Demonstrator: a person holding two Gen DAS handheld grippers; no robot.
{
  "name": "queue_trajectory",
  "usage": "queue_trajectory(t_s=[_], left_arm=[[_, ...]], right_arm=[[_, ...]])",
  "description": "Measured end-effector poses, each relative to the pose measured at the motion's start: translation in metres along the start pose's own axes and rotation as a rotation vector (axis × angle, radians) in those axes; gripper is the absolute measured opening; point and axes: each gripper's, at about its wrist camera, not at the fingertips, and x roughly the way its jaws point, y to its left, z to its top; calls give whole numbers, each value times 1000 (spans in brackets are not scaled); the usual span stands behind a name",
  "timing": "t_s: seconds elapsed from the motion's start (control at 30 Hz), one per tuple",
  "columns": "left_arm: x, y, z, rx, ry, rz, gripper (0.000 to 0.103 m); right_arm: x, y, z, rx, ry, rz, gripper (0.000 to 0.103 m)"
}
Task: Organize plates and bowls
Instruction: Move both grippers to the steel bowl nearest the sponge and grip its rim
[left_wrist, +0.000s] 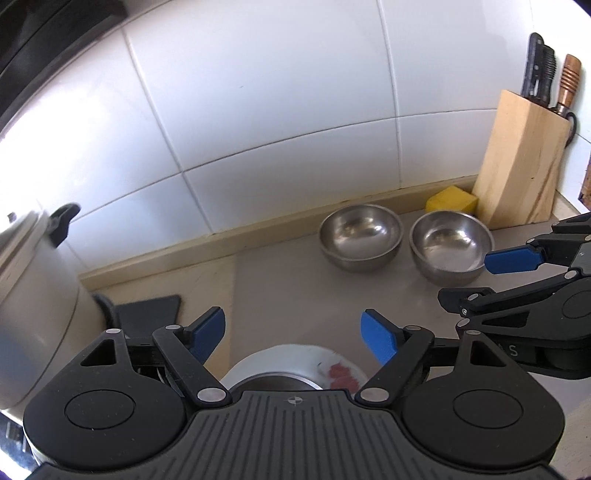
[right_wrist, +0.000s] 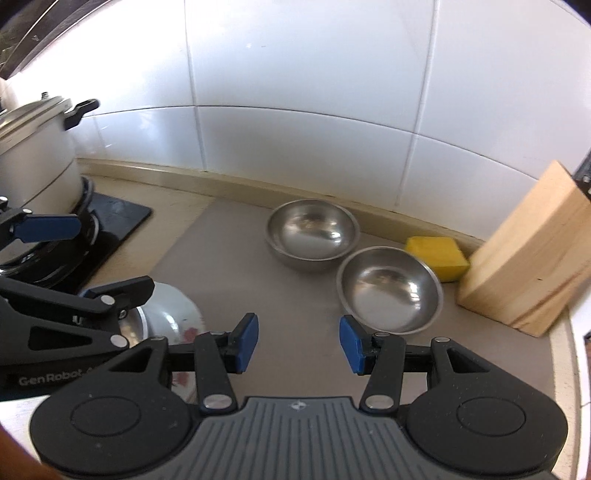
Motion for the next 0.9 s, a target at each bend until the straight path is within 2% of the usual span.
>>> queue_trajectory(t_s=[0.37, 0.9], left_arm=[[6, -22, 16, 52, -12, -30, 80], [31, -26, 37, 119, -18, -52, 80]], right_arm=[[-3, -26, -3, 52, -5, -54, 29], [18, -37, 4, 100, 18, -95, 30]])
